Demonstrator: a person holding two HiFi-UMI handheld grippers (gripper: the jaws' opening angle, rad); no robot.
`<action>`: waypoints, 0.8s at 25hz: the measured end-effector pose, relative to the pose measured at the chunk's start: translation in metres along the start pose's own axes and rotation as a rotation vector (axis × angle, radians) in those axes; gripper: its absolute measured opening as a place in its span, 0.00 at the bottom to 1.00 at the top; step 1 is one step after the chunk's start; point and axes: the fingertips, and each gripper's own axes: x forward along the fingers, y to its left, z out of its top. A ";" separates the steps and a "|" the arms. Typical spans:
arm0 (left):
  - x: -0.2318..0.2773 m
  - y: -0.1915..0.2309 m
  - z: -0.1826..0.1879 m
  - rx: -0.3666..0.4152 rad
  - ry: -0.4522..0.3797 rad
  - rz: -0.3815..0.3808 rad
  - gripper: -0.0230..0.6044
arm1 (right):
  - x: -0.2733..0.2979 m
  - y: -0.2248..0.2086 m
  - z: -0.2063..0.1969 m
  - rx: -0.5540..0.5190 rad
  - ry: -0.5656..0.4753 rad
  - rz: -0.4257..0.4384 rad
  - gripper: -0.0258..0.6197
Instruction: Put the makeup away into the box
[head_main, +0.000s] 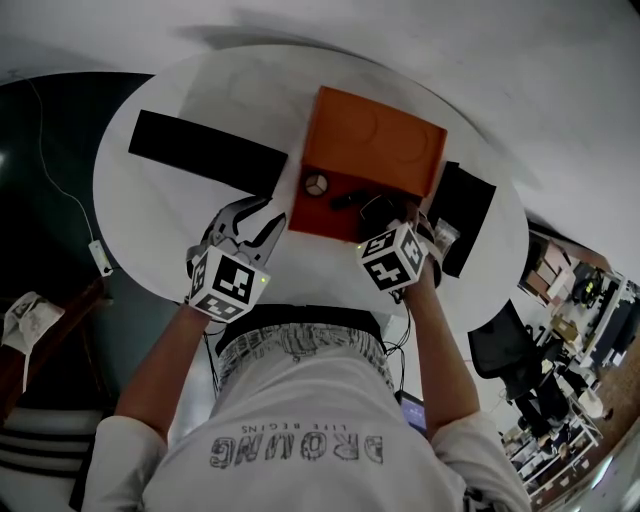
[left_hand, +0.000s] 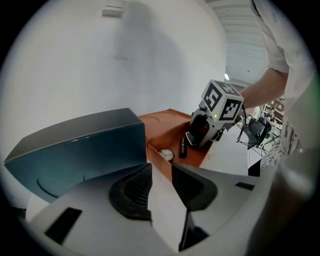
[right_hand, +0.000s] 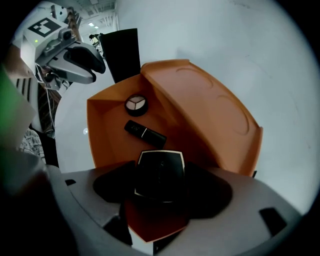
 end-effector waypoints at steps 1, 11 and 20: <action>0.000 0.000 -0.001 -0.002 0.000 -0.003 0.26 | 0.001 0.001 0.000 -0.011 0.011 0.000 0.57; -0.001 0.007 -0.004 -0.028 0.004 -0.010 0.26 | 0.009 0.001 -0.006 -0.118 0.124 0.011 0.57; 0.002 0.004 -0.003 -0.029 0.009 -0.025 0.26 | 0.012 0.004 -0.004 -0.158 0.183 0.052 0.57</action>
